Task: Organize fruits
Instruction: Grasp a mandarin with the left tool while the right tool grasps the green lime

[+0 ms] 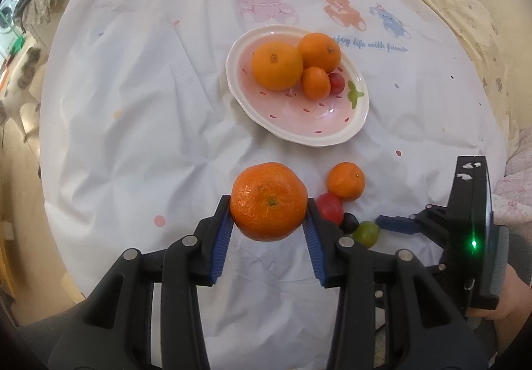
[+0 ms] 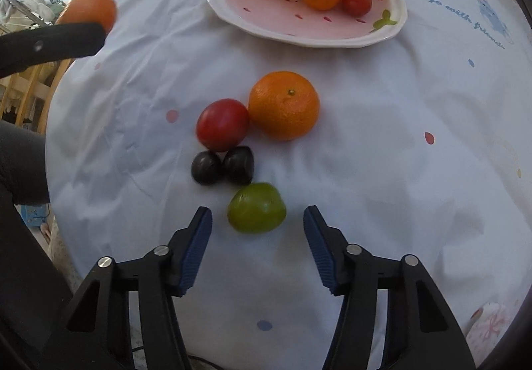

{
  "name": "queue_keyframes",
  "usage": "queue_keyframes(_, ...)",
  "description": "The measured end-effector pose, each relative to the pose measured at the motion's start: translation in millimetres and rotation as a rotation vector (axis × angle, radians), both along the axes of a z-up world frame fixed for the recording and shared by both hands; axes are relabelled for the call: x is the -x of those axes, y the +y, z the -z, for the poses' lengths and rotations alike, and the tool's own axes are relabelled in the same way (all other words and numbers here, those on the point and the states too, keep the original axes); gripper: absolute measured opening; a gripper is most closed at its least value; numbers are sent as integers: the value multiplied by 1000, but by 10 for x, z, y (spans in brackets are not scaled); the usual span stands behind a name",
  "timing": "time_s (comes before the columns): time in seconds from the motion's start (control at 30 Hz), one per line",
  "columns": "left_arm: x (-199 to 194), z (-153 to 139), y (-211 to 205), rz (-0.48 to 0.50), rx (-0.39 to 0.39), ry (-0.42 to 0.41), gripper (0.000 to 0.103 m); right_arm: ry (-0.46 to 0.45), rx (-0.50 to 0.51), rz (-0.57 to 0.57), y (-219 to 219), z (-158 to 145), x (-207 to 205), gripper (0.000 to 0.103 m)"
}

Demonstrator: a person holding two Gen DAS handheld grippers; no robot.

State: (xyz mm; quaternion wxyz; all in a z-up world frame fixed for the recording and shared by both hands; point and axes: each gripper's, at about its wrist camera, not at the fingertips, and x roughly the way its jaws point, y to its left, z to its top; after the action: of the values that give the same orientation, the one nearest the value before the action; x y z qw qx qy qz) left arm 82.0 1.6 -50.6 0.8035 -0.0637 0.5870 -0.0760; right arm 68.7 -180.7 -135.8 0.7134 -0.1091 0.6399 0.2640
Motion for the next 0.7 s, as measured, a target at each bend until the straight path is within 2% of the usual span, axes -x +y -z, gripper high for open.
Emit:
queue_keyframes(0.23,-15,-21,38,-15,19,0,37,-20,4,-44,85,-9,40,45)
queue_keyframes(0.37,-14,-19,17,-5,15,1,37,-21,3,-15,76,-21,31,35)
queue_keyframes(0.57,24,-18,-43,13,-4,-4,37,-16,-19,0,44,-16,-45,34)
queue_keyframes(0.7,27,4,-8,-1,-15,-1,37,-23,-67,22,-47,-143,-75,34)
